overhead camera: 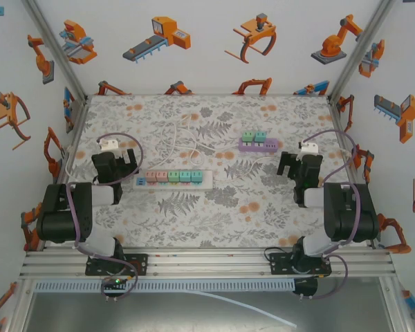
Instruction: Pull the plug off the socket
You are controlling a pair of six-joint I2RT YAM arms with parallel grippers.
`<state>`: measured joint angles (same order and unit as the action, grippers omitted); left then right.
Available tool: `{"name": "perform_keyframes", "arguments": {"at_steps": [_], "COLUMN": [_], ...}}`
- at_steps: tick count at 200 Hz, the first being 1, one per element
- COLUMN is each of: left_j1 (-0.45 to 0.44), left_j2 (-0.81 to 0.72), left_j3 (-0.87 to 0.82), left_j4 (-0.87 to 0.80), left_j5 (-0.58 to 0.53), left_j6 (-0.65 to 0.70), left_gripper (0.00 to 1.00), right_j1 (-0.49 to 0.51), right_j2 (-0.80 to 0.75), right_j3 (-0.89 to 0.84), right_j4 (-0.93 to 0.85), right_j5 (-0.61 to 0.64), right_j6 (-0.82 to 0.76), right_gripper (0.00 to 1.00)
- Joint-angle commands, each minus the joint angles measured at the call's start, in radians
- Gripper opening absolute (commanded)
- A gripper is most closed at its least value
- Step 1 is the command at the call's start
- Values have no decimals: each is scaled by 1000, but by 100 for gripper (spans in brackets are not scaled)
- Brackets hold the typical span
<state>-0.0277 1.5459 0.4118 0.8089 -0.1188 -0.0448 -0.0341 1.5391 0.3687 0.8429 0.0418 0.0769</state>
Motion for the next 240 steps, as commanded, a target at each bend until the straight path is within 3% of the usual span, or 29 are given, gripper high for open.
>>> {"name": "perform_keyframes", "arguments": {"at_steps": [1,186,209,225,240], "left_j1": [-8,-5,-12,-28,-59], "left_j2": [-4,-53,-144,-287,-453], "left_j3": [-5,-56,-92,-89,-74], "left_j4": [30,80,73,-76,-247], "left_j5": [-1,0,-34,-95,-166], "left_j6": [2,0,-4,-18,-35], "left_gripper": [97,97,97,97,97], "right_j1": [-3,-3,-3,-2,-3], "right_j2": [4,-52,-188,-319,-430], "right_j3": [21,-35,-11,41,82], "right_j4": [22,82,-81,-305,-462], "right_j5": [7,-10,11,42,-32], "right_j6": [-11,-15,2,93,165], "right_gripper": [99,99,99,99,98]}}
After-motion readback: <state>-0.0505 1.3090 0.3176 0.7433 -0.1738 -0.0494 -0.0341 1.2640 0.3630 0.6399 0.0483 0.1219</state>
